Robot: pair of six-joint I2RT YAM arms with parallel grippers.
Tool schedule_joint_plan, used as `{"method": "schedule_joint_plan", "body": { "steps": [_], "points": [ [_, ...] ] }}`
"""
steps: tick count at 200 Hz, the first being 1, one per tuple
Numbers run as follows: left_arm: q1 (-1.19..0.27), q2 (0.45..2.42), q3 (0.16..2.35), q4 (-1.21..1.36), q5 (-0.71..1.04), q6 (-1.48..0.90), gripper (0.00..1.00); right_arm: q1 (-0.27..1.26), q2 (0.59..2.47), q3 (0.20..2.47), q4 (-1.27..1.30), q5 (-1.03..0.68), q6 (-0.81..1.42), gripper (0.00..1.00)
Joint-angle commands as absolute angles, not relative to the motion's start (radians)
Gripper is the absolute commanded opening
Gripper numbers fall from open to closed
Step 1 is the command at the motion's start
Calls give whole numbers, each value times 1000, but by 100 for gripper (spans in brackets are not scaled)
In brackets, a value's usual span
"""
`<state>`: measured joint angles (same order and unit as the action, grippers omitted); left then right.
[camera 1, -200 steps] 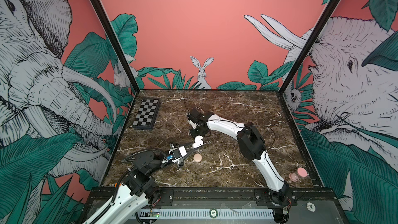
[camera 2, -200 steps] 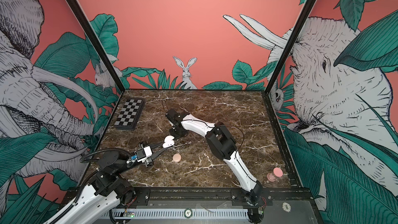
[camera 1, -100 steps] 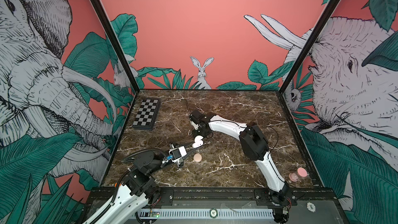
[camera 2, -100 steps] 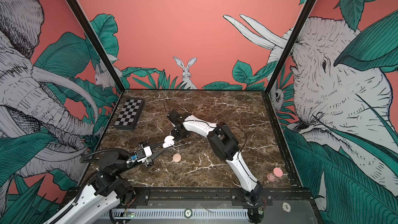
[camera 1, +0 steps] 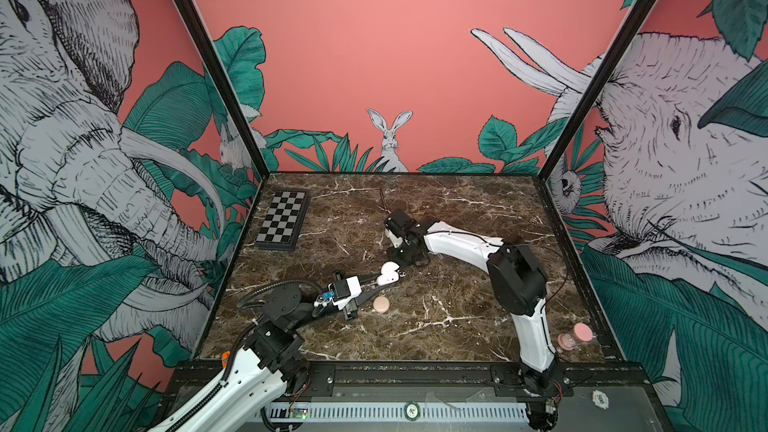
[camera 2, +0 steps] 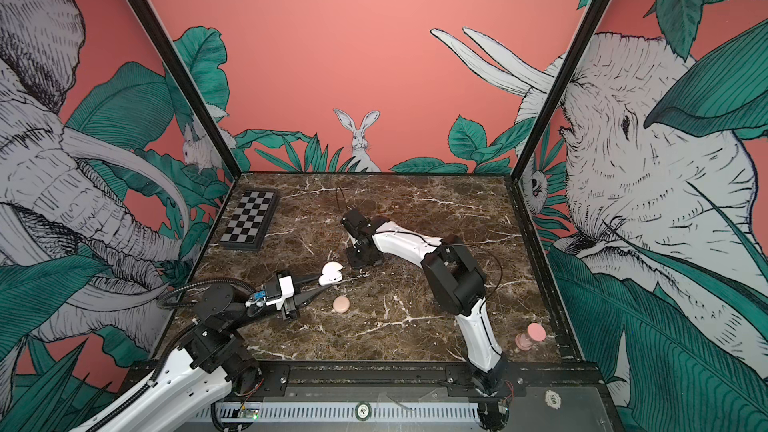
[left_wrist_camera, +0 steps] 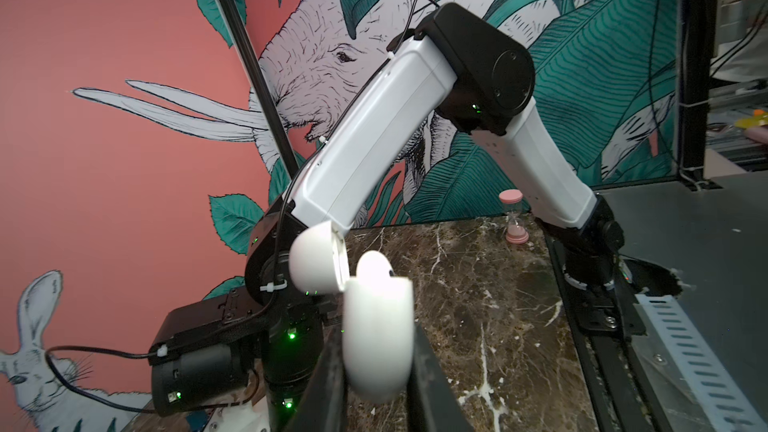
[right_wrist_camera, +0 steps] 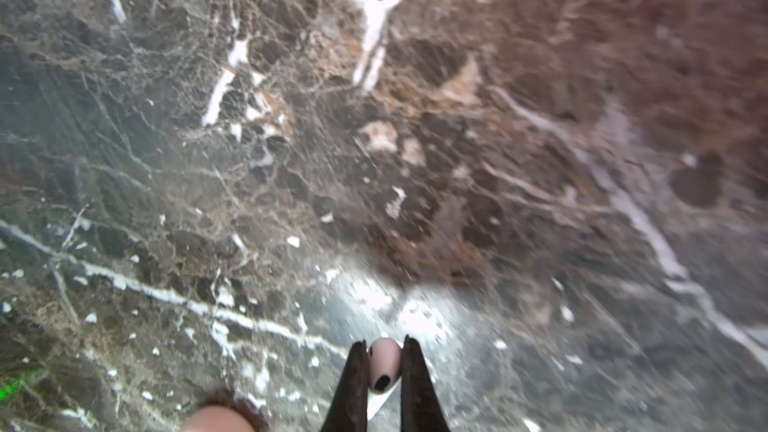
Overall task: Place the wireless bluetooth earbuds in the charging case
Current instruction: 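Lift the earbud and carry it toward the case in the left gripper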
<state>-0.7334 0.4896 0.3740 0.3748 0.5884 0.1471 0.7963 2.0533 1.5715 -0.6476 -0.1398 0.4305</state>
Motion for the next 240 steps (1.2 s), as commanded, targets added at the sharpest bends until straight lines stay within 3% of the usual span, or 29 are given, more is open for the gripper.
{"method": "schedule_joint_plan", "body": {
  "steps": [1, 41, 167, 240],
  "points": [
    [-736, 514, 376, 526, 670, 12, 0, 778, 2003, 1522, -596, -146, 449, 5],
    [-738, 542, 339, 666, 656, -123, 0, 765, 1968, 1460, -570, -154, 448, 4],
    [-831, 564, 184, 869, 448, -237, 0, 751, 1905, 1324, -579, -40, 553, 4],
    [-851, 566, 169, 857, 436, -222, 0, 750, 1936, 1323, -658, 5, 564, 5]
  ]
}}
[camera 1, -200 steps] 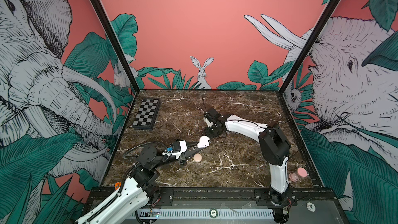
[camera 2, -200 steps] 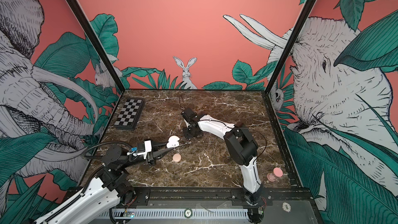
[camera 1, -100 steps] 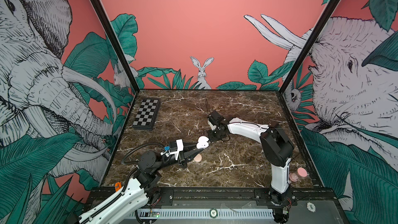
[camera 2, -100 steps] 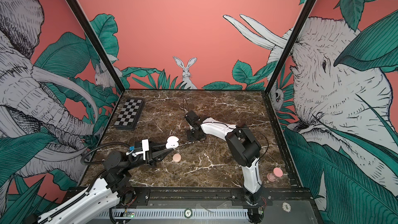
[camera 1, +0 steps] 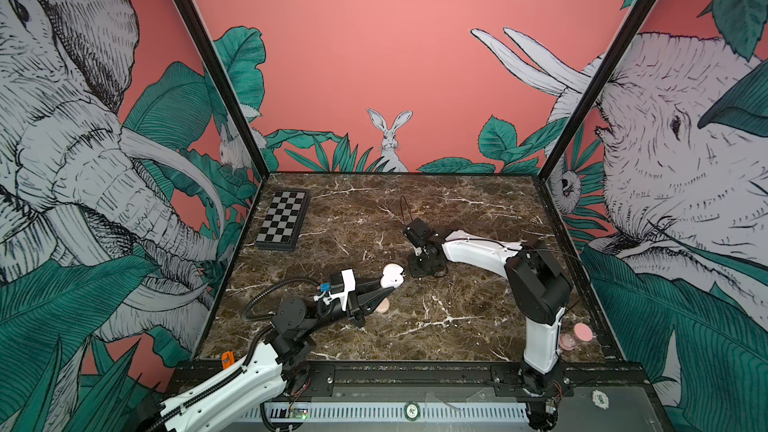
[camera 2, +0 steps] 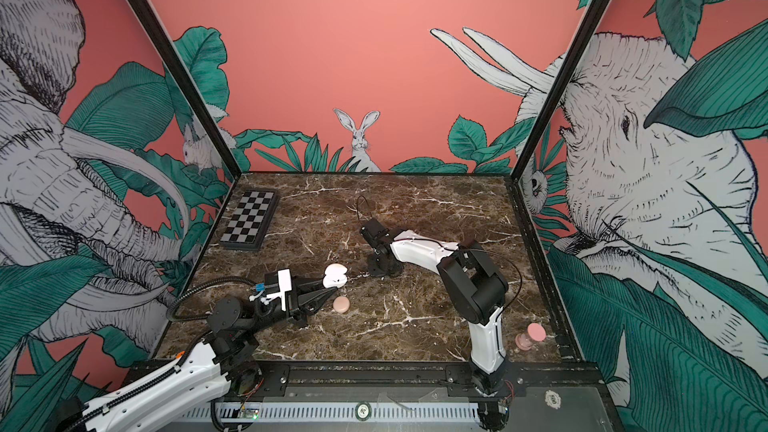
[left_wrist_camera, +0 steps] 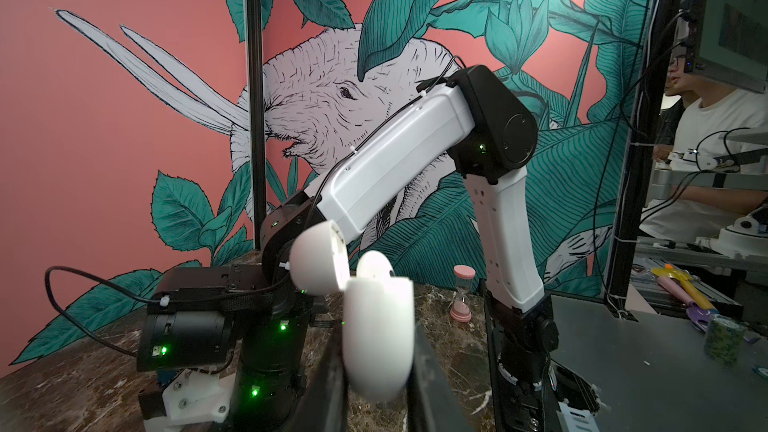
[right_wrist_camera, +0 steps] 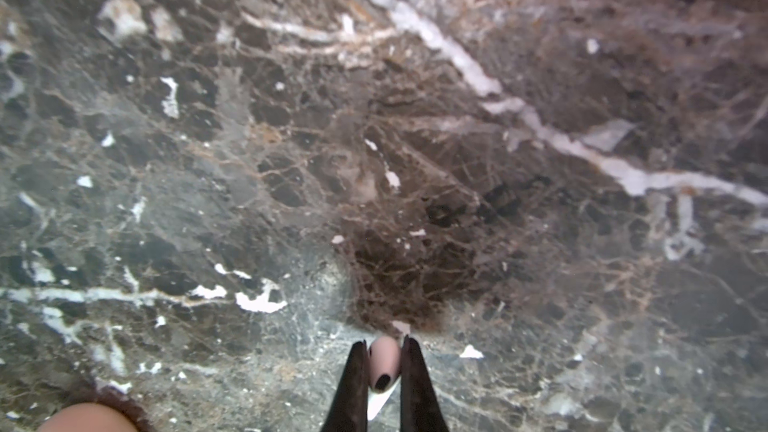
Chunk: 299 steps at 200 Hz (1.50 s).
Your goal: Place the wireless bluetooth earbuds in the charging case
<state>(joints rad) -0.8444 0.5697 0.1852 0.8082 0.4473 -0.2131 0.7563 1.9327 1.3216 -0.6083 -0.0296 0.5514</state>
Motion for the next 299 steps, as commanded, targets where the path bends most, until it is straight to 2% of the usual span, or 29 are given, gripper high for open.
{"method": "schedule_joint_plan", "body": {
  "steps": [1, 74, 166, 299],
  "points": [
    [-851, 565, 169, 857, 436, -222, 0, 749, 1937, 1324, -659, 5, 564, 5],
    [-856, 570, 167, 850, 442, -207, 0, 748, 1984, 1352, -687, 0, 565, 8],
    [-858, 575, 172, 843, 448, -199, 0, 741, 2004, 1377, -746, -13, 581, 20],
    [-859, 562, 181, 814, 453, -190, 0, 702, 2108, 1471, -839, -83, 566, 23]
  ]
}}
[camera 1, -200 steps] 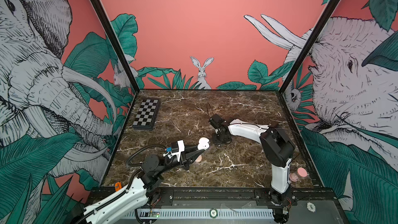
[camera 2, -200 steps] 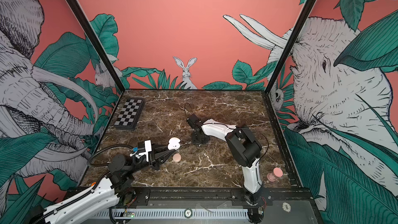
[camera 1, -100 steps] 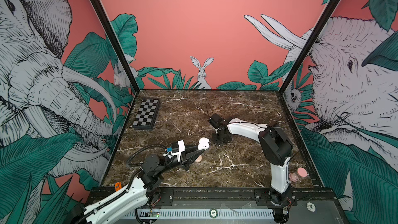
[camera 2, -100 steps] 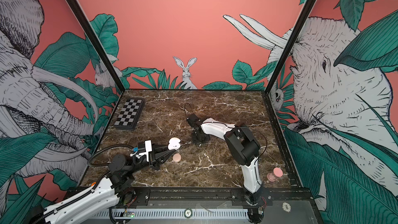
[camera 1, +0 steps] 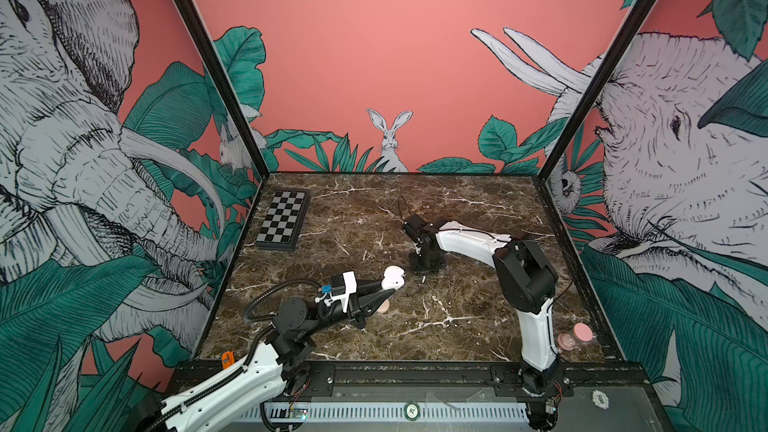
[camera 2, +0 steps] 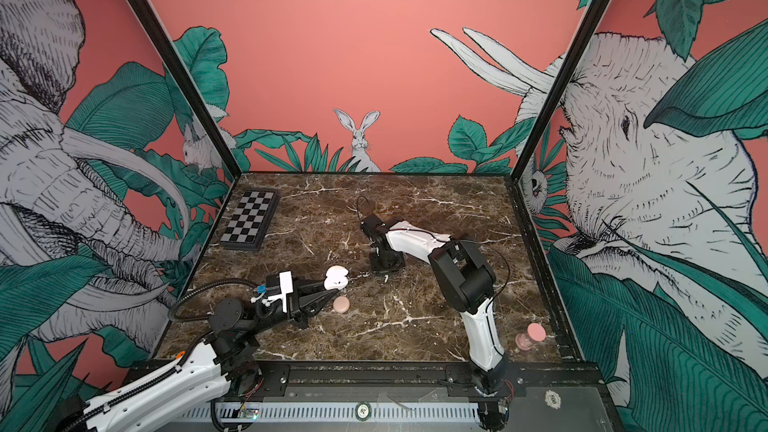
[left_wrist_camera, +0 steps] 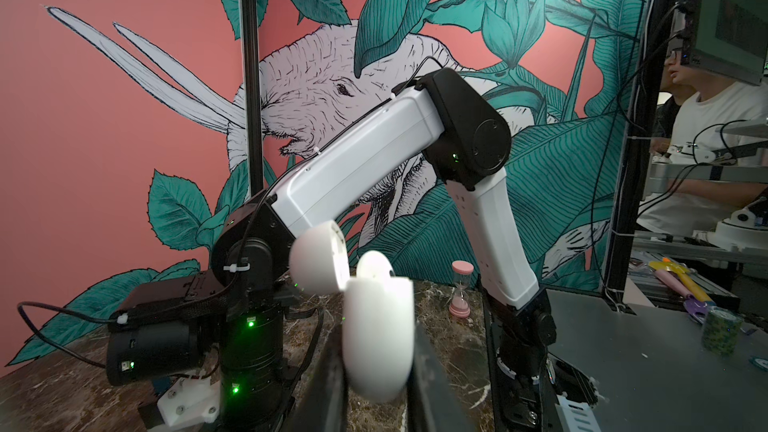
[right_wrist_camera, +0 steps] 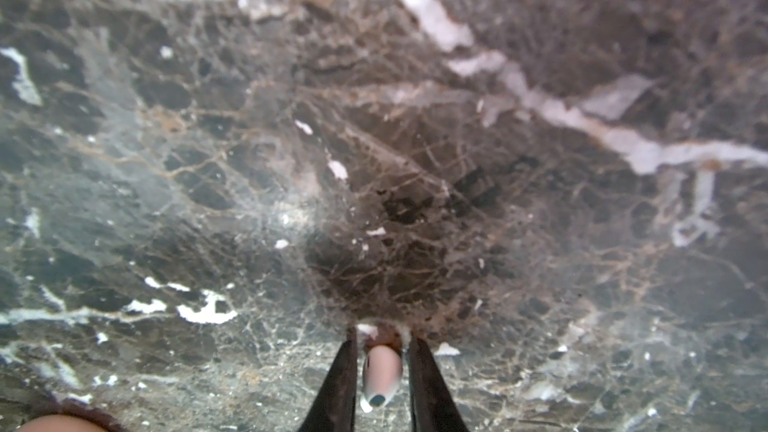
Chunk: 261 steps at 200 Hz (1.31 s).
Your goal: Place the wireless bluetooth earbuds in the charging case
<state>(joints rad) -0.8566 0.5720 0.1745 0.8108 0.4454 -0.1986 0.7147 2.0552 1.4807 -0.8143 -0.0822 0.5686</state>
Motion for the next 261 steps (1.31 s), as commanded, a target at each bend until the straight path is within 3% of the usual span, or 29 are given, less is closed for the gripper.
{"method": "schedule_joint_plan", "body": {
  "steps": [1, 261],
  "points": [
    [-859, 562, 181, 815, 453, -190, 0, 702, 2108, 1471, -840, -85, 567, 23],
    [-865, 576, 186, 817, 461, -194, 0, 681, 2043, 1385, -744, -154, 669, 7]
  ]
}}
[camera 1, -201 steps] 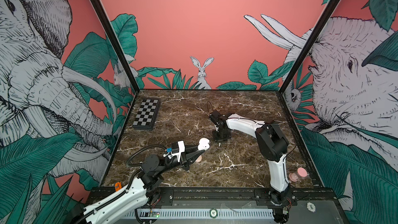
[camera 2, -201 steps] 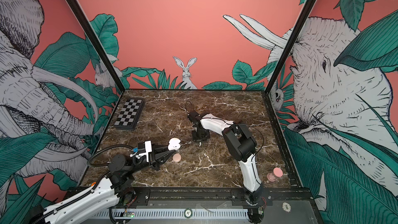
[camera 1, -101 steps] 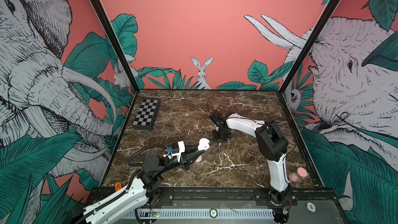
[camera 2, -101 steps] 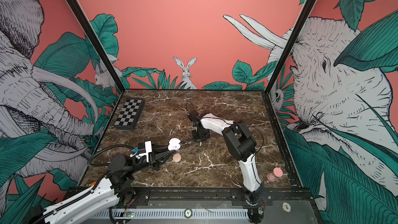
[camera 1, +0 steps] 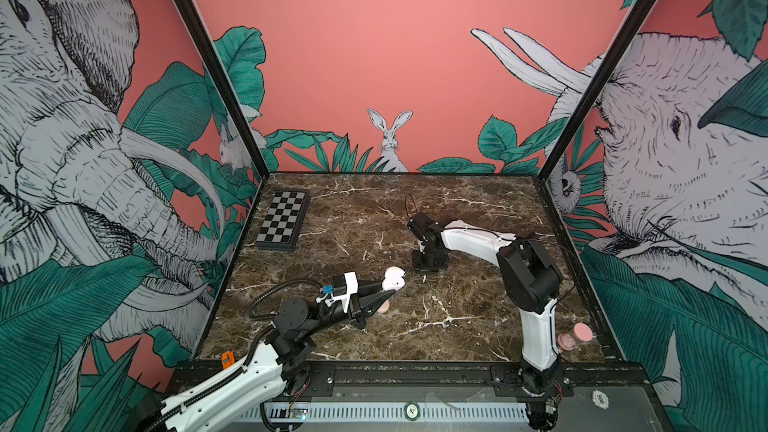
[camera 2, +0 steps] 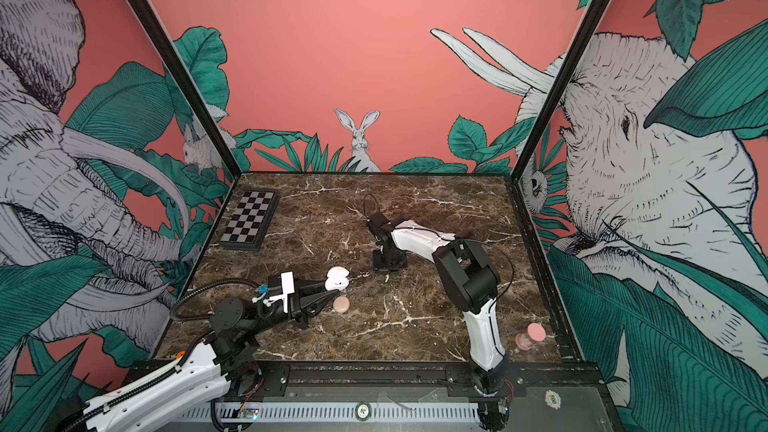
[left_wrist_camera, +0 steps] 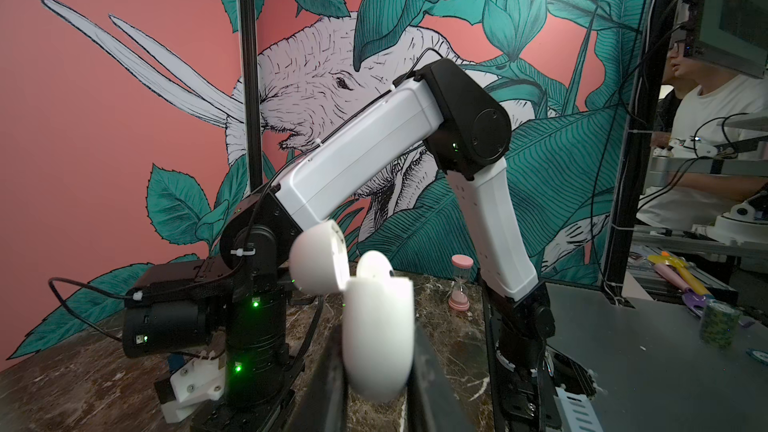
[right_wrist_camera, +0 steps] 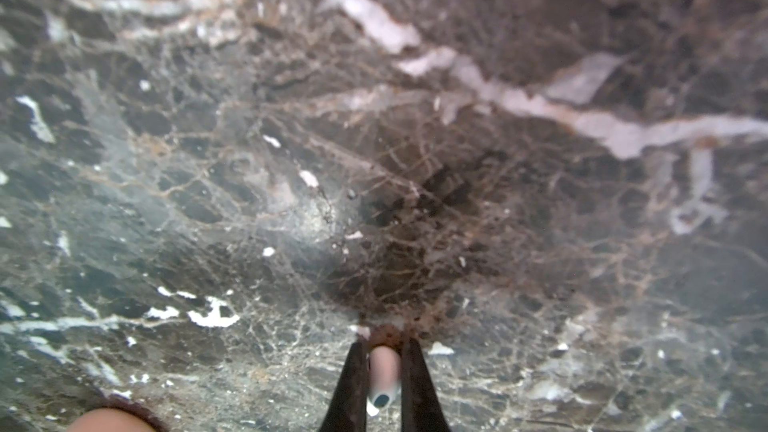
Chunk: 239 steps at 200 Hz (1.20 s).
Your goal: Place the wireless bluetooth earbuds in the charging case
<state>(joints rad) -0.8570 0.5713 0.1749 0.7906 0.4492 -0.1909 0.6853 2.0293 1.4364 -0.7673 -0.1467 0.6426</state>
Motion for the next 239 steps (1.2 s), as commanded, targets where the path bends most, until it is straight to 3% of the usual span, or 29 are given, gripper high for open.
{"method": "schedule_joint_plan", "body": {
  "steps": [1, 239],
  "points": [
    [-865, 577, 186, 817, 461, -193, 0, 681, 2041, 1385, -742, -154, 668, 7],
    [-870, 667, 149, 847, 270, -242, 0, 677, 1642, 1240, -641, -68, 662, 7]
  ]
}}
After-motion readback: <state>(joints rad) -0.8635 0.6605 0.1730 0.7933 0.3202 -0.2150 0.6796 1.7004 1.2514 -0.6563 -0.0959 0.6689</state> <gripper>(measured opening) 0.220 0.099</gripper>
